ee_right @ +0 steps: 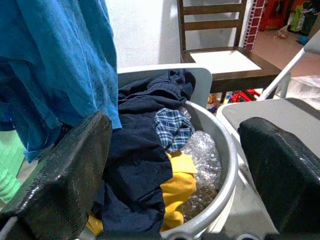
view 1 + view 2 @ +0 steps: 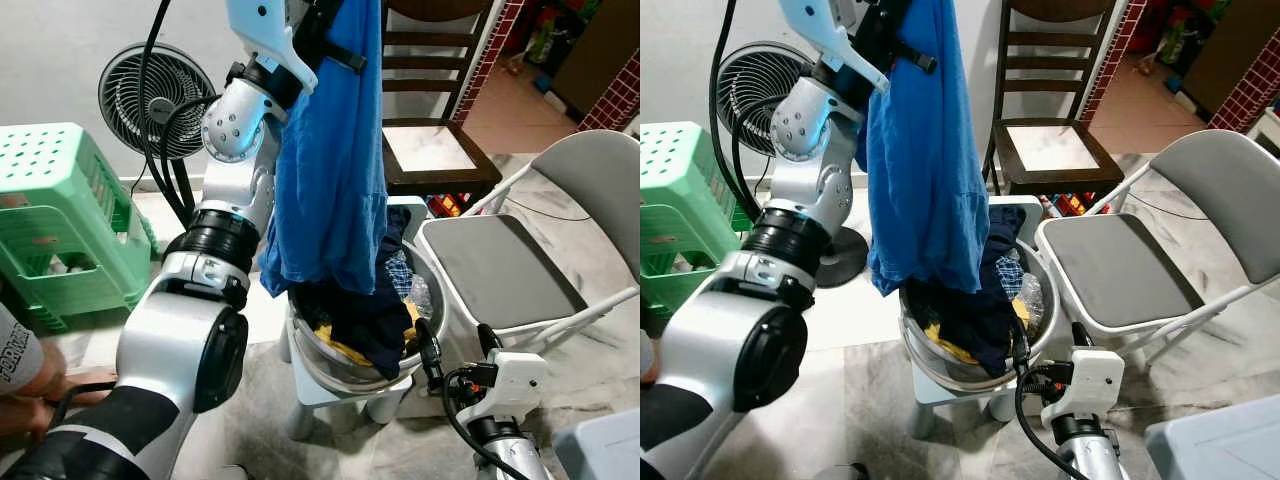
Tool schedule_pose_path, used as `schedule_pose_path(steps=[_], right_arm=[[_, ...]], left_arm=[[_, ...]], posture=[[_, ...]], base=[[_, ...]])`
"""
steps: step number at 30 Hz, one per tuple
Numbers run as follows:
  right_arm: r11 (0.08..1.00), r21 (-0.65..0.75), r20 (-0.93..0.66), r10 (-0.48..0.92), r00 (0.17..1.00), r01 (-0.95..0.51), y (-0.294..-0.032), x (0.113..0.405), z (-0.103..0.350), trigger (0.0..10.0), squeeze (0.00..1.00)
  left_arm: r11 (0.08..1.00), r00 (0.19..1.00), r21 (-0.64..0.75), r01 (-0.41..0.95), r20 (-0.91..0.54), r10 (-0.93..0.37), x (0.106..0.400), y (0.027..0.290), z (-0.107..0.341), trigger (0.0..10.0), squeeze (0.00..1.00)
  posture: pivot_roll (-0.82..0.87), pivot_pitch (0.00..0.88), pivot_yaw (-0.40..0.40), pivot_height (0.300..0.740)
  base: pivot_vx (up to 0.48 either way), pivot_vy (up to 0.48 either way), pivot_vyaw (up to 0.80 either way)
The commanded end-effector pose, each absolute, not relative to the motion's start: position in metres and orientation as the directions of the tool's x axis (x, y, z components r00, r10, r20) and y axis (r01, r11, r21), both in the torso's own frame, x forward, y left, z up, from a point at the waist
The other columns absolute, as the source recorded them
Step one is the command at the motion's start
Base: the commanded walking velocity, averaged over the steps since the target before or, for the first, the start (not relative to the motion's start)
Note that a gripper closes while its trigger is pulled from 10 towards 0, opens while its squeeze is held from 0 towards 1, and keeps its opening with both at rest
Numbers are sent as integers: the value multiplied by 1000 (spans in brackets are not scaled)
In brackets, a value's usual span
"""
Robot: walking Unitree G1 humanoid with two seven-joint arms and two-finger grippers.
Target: Hang hanger
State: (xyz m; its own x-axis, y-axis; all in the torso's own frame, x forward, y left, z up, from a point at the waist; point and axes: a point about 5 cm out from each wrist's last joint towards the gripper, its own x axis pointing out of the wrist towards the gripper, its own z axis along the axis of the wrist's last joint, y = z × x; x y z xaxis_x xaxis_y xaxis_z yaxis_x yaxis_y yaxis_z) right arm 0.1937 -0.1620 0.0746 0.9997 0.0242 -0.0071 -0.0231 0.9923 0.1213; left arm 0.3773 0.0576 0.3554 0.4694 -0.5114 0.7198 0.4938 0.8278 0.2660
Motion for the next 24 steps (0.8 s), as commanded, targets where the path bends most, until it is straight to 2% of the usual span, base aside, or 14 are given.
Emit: schedule_pose_path(steps=[1, 7, 14, 17, 20, 21, 24], right_arm=[[993, 116, -20, 0, 1000, 3, -166, 191, 71, 10000, 0], [993, 119, -27, -25, 999, 28, -167, 184, 69, 10000, 0], [992, 118, -35, -44, 998, 48, -167, 178, 67, 10000, 0], [992, 113, -41, -48, 998, 52, -169, 175, 66, 10000, 0], [992, 110, -42, -50, 998, 54, -170, 175, 66, 10000, 0], [993, 107, -42, -51, 998, 55, -172, 174, 67, 10000, 0], [994, 101, -45, -46, 998, 50, -174, 173, 68, 10000, 0]], left_arm=[[827, 438, 304, 472, 733, -520, 375, 53, 370, 0, 0], [827, 498, 293, 479, 685, -532, 382, 49, 367, 0, 0], [761, 469, 296, 577, 643, -606, 379, 24, 348, 0, 0], [680, 446, 263, 684, 587, -676, 373, 2, 317, 0, 0], [647, 438, 251, 720, 559, -704, 369, -4, 299, 0, 0], [597, 431, 230, 769, 504, -748, 361, -9, 263, 0, 0], [557, 454, 165, 814, 418, -787, 350, -7, 213, 0, 0]], posture=[[65, 82, -52, 740], [39, 87, -35, 740], [21, 93, -34, 740], [17, 95, -41, 740], [14, 95, -47, 740], [13, 95, -55, 740], [16, 97, -69, 740]], base=[[0, 0, 0], [0, 0, 0], [0, 0, 0], [0, 0, 0], [0, 0, 0], [0, 0, 0], [0, 0, 0]])
